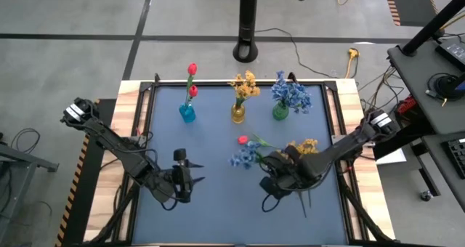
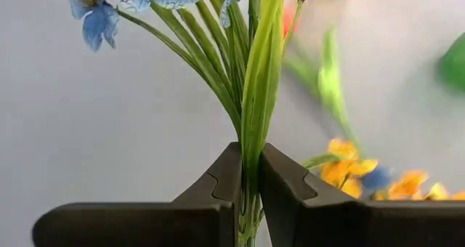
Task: Sort flowers into vase by color
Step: Put the blue flowers into the green vase
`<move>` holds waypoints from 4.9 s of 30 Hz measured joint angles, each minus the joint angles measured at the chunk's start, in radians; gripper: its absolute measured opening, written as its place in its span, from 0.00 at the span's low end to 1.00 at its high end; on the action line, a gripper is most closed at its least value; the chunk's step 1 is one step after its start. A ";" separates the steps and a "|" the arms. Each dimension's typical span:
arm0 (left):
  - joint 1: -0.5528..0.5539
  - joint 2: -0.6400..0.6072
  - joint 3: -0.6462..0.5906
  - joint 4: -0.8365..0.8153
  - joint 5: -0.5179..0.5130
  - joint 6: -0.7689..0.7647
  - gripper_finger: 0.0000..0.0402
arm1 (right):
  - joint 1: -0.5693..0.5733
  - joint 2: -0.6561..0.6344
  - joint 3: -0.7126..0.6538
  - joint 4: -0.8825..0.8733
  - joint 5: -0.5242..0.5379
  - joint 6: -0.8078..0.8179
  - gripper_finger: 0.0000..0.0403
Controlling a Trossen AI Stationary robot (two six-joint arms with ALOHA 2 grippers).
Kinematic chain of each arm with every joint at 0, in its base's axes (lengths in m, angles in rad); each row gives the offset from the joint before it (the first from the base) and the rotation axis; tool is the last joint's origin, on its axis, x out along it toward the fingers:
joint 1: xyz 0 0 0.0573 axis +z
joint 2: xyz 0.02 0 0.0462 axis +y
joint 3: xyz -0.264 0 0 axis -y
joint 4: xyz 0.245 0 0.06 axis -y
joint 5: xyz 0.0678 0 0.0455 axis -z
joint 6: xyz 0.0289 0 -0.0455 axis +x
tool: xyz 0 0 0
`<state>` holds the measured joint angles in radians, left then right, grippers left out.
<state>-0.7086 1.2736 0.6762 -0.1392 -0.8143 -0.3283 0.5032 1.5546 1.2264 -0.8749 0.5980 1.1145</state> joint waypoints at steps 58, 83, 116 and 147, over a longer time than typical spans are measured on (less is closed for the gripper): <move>0.330 0.534 0.232 1.082 0.501 0.396 0.40 | -0.013 -0.063 -0.517 2.089 -0.206 -1.325 0.08; 0.330 0.373 0.230 0.756 0.392 0.393 0.02 | -0.003 -0.177 -0.515 1.810 -0.075 -1.227 0.43; 0.340 0.336 0.245 0.660 0.246 0.440 0.02 | -0.048 -0.161 -0.319 1.448 0.031 -1.203 0.24; 0.339 0.025 0.246 0.193 0.164 0.395 0.52 | -0.180 -0.533 -0.414 0.961 0.449 -1.011 0.08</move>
<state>-0.3698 1.2988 0.9218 0.0539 -0.6499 0.0666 0.3232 1.0214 0.8126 0.0860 1.0471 0.1037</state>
